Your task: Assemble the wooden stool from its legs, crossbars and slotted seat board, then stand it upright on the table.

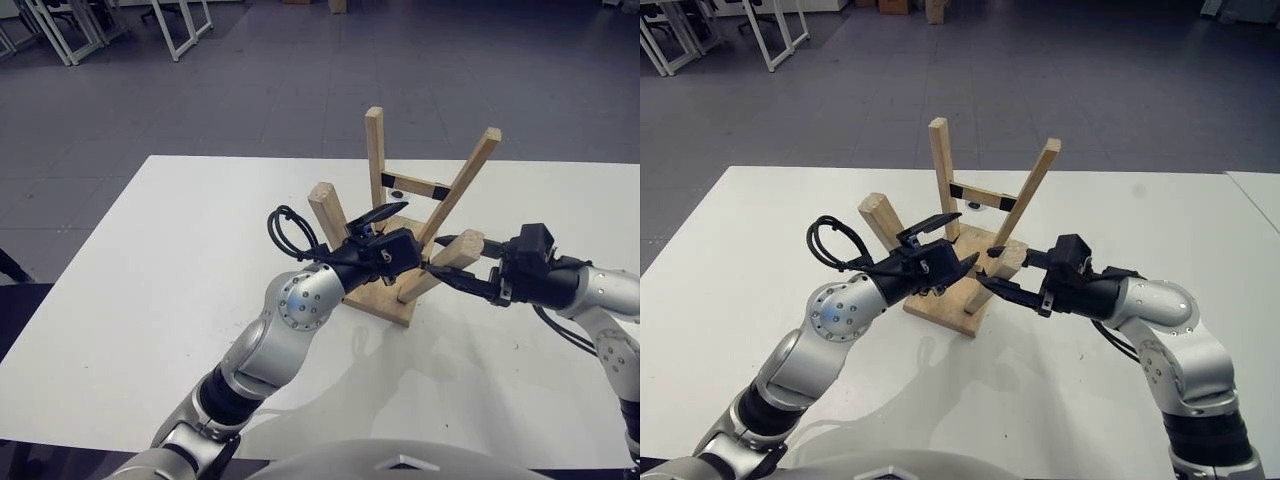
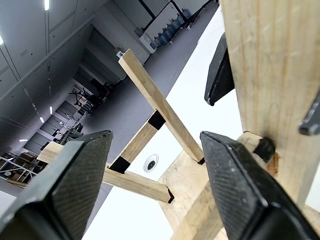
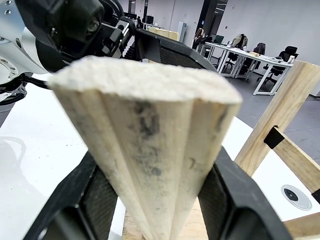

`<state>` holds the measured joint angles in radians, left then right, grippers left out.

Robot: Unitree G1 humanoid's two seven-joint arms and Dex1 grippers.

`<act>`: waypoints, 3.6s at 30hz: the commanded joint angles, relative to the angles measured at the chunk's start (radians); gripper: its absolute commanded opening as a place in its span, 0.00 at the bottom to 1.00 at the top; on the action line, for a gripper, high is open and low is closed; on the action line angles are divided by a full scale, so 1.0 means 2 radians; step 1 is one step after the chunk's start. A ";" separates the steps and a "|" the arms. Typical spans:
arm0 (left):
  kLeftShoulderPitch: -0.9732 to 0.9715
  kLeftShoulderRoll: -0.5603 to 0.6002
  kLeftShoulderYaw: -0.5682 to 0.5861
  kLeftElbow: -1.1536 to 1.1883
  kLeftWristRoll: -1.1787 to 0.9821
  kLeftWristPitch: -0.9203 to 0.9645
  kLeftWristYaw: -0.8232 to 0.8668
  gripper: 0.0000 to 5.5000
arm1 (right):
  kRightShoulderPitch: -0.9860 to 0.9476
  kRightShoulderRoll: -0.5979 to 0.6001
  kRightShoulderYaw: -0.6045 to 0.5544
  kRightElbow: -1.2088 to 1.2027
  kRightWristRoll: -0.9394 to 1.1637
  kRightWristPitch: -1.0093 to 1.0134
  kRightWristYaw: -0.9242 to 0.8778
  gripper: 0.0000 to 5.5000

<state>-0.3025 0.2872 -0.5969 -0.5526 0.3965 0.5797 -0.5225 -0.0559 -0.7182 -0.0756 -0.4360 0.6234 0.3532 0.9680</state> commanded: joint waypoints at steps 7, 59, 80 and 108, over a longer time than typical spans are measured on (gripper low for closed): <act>0.026 0.015 -0.015 0.055 0.018 -0.011 0.000 0.59 | -0.001 -0.010 0.009 0.002 -0.007 0.012 0.014 0.37; 0.128 0.057 0.222 0.156 -0.051 -0.184 0.083 0.59 | -0.294 -0.003 -0.065 0.116 0.219 0.259 -0.015 0.58; 0.137 0.044 0.210 0.148 -0.048 -0.175 0.082 0.59 | -0.245 0.045 -0.002 0.077 0.215 0.272 -0.084 0.58; 0.032 -0.015 0.089 0.162 -0.140 -0.074 -0.076 0.59 | -0.141 -0.114 0.113 0.266 -0.255 0.076 -0.086 0.58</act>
<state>-0.2414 0.2613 -0.3994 -0.1500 0.1371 0.3980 -0.6541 -0.3164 -0.9067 0.1587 0.0400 0.1433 0.5138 0.7669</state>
